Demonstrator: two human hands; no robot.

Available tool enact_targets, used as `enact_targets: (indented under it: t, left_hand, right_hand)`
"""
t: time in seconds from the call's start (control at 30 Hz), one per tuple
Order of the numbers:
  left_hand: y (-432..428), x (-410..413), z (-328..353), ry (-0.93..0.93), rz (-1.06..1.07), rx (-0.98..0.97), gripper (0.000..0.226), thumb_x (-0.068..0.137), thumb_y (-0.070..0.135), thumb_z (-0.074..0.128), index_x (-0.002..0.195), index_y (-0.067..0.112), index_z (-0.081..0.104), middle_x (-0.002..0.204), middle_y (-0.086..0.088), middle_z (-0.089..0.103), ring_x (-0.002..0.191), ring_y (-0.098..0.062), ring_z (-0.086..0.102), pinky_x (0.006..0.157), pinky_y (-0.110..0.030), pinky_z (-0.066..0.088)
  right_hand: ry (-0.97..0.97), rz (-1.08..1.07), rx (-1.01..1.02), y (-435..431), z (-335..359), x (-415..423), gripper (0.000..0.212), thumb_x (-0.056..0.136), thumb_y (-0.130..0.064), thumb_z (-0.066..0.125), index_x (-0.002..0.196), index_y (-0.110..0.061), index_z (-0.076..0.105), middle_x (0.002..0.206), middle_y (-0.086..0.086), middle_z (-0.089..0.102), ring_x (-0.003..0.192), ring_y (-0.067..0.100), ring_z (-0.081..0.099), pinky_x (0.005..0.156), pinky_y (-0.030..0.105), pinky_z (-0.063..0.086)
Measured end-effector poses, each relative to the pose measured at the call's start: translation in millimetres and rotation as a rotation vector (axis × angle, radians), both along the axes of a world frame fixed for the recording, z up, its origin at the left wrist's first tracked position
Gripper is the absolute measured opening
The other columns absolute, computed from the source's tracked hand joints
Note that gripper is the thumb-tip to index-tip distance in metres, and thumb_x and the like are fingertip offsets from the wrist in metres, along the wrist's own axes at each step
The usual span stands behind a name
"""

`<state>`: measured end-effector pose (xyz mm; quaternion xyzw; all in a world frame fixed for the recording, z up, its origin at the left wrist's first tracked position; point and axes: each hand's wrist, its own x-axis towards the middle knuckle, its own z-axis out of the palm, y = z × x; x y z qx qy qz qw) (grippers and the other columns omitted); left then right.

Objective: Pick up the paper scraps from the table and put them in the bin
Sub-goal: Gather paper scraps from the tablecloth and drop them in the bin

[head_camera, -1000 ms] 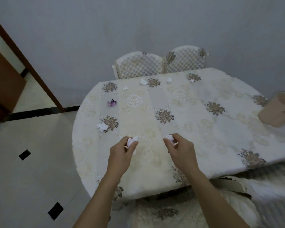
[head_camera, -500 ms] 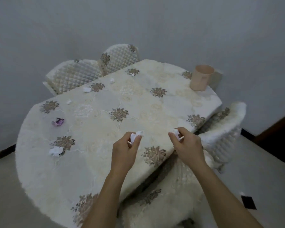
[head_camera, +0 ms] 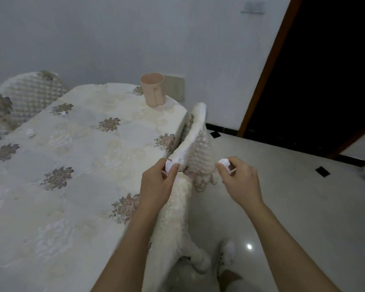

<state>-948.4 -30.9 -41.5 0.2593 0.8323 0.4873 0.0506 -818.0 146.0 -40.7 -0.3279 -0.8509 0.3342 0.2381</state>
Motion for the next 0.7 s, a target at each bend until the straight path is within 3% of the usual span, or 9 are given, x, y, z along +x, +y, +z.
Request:
enact_targets:
  t: [0.17, 0.33, 0.57, 0.7]
  left_hand:
    - [67.0, 7.0, -6.6, 0.042, -0.088, -0.033, 0.031, 0.094, 0.045, 0.058, 0.076, 0.019, 0.057, 0.049, 0.003, 0.042, 0.048, -0.009, 0.042, 0.050, -0.022, 0.033]
    - [156.1, 4.4, -7.3, 0.036, -0.089, -0.056, 0.046, 0.092, 0.043, 0.060, 0.060, 0.028, 0.032, 0.048, 0.008, 0.036, 0.047, -0.008, 0.038, 0.049, -0.023, 0.027]
    - [298.2, -6.0, -1.2, 0.005, -0.100, -0.049, 0.039, 0.093, 0.053, 0.055, 0.069, 0.023, 0.055, 0.054, 0.007, 0.053, 0.050, -0.006, 0.045, 0.050, -0.019, 0.034]
    - [358.9, -8.9, 6.7, -0.046, -0.075, 0.006, 0.037, 0.091, 0.051, 0.060, 0.068, 0.022, 0.059, 0.055, 0.016, 0.057, 0.049, -0.005, 0.044, 0.051, -0.015, 0.034]
  right_hand:
    - [0.024, -0.070, -0.030, 54.3, -7.1, 16.5, 0.019, 0.093, -0.039, 0.057, 0.088, -0.023, 0.065, 0.067, -0.006, 0.062, 0.061, 0.013, 0.063, 0.055, 0.040, 0.055]
    - [0.036, -0.105, -0.046, 136.6, -17.8, 17.5, 0.023, 0.093, -0.041, 0.053, 0.084, -0.023, 0.063, 0.065, -0.007, 0.061, 0.062, 0.012, 0.062, 0.056, 0.040, 0.055]
    - [-0.014, -0.102, -0.048, 281.2, -16.9, 9.5, 0.019, 0.095, -0.041, 0.053, 0.087, -0.026, 0.061, 0.068, -0.009, 0.060, 0.064, 0.012, 0.060, 0.057, 0.036, 0.055]
    - [-0.017, -0.085, -0.031, 340.4, -12.1, 0.6, 0.020, 0.095, -0.040, 0.053, 0.086, -0.024, 0.061, 0.067, -0.008, 0.059, 0.063, 0.012, 0.058, 0.055, 0.033, 0.052]
